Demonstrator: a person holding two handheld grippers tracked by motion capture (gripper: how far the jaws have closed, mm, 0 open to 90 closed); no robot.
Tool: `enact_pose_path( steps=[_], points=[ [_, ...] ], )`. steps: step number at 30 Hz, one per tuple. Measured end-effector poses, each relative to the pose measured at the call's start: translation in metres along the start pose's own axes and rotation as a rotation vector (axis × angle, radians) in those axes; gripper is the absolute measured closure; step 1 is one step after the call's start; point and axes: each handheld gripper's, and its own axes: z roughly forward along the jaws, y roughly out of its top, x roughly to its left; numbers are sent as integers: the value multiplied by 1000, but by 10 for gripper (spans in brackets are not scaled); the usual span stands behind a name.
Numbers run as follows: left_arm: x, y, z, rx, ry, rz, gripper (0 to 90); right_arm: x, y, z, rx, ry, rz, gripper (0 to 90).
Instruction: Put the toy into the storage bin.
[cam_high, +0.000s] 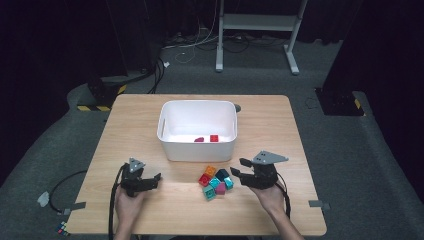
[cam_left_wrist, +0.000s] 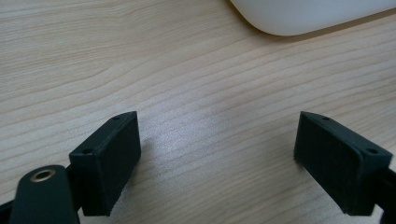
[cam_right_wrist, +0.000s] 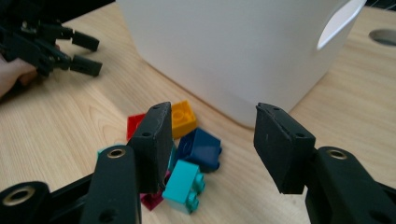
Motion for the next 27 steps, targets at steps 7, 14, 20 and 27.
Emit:
enact_pose_path(
  steps=[7,14,20,27],
  points=[
    [0,0,0,0,0,0,147,5,-22,15,45,1,6,470],
    [0,0,0,1,0,1,147,10,-34,27,76,6,16,471],
    [0,0,0,0,0,1,147,13,-39,33,88,3,20,472],
    [0,0,0,0,0,0,147,12,-40,36,104,-11,16,476]
  ],
)
